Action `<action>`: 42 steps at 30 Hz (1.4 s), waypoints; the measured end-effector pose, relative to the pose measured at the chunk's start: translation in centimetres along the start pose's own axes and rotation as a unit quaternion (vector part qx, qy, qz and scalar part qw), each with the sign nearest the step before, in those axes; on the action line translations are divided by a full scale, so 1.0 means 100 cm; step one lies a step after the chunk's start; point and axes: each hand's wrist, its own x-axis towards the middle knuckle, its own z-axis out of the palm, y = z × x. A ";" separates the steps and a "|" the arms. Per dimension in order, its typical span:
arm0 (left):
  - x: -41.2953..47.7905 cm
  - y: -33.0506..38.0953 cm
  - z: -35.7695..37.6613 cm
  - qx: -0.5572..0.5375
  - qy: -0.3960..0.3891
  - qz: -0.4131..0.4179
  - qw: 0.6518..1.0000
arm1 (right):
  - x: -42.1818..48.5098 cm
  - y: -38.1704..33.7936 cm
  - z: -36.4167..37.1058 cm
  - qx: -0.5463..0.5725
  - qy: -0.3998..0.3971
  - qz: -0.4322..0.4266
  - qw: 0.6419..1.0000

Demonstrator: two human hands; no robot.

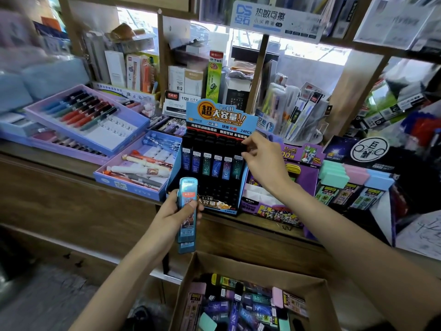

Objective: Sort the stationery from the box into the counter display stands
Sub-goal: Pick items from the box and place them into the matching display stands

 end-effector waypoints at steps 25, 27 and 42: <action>-0.005 0.016 0.006 0.038 -0.007 0.030 0.999 | -0.013 -0.017 0.004 -0.163 -0.024 -0.094 0.982; -0.007 0.019 0.009 0.038 -0.019 0.031 0.999 | -0.030 -0.028 0.004 -0.029 -0.056 -0.050 0.997; 0.006 0.001 0.074 0.051 -0.047 0.003 0.998 | -0.078 0.017 -0.056 0.274 -0.052 0.157 0.947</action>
